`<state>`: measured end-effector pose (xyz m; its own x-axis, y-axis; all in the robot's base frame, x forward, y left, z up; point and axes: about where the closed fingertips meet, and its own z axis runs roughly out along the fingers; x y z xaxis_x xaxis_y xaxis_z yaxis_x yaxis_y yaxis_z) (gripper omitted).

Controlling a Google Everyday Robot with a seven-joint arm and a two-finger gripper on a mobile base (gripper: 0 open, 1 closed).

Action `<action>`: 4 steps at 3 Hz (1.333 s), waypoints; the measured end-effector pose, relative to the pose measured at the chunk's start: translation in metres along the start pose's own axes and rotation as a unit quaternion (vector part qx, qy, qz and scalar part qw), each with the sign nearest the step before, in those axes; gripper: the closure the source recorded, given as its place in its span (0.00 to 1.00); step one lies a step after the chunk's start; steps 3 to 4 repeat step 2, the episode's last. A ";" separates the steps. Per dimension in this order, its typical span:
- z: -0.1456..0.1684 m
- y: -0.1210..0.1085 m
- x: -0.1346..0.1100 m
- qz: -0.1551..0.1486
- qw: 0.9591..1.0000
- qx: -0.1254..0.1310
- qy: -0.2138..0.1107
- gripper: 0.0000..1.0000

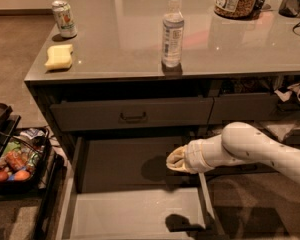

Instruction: Open middle drawer

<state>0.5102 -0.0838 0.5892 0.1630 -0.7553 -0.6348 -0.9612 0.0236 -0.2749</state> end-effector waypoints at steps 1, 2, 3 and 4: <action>0.000 0.000 0.000 0.000 1.000 0.000 0.000 0.58; 0.000 0.000 0.000 0.000 1.000 0.000 0.000 0.35; 0.000 0.000 0.000 0.000 1.000 0.000 0.000 0.35; 0.000 0.000 0.000 0.000 1.000 0.000 0.000 0.35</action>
Offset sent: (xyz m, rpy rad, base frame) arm 0.0000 0.0000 0.0000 0.0000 0.0000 0.0001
